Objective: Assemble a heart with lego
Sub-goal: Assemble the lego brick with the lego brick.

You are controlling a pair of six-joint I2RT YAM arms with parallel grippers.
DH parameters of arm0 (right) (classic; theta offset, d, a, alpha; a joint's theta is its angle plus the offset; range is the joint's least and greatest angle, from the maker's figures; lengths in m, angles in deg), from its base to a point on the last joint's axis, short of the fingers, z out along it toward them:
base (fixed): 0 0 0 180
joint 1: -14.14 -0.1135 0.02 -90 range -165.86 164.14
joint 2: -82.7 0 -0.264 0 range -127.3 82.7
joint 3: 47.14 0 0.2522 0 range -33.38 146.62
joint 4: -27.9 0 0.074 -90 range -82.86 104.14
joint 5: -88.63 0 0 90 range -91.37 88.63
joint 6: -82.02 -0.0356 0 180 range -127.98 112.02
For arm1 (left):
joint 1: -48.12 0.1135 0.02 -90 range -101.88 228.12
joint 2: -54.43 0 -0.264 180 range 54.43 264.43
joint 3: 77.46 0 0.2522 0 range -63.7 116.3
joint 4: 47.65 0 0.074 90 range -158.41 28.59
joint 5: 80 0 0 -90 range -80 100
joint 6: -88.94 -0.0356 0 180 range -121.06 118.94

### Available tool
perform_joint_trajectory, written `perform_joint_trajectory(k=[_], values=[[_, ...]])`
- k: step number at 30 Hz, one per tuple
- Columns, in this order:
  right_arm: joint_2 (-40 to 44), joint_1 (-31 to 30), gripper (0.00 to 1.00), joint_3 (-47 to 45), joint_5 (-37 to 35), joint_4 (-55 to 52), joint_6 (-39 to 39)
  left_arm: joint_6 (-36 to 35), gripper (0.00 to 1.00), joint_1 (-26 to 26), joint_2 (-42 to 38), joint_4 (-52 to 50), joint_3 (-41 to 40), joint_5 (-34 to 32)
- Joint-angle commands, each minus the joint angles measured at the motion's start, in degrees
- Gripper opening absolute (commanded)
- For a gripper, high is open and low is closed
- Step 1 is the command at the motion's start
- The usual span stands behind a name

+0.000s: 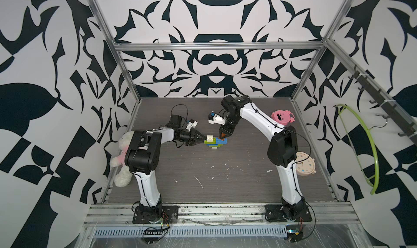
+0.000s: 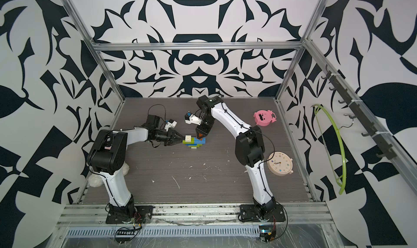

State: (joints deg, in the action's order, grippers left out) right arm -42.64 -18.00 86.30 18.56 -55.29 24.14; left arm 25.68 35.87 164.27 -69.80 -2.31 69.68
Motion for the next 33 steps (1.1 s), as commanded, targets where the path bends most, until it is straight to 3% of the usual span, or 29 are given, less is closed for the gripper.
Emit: perform_joint_trajectory(k=[1, 25, 33], values=[[0.8, -0.5, 0.06, 1.3, -0.7, -0.6, 1.6, -3.9, 0.25, 0.4, 1.0, -5.0, 0.7, -0.4], [0.3, -2.5, 0.06, -4.1, 0.6, 1.1, 2.6, -7.0, 0.25, 1.9, 2.9, -6.5, 2.4, -2.3], [-0.6, -3.0, 0.06, -4.3, -2.4, 0.9, 3.3, -7.5, 0.25, 2.7, 4.1, -6.4, 3.4, -2.5]])
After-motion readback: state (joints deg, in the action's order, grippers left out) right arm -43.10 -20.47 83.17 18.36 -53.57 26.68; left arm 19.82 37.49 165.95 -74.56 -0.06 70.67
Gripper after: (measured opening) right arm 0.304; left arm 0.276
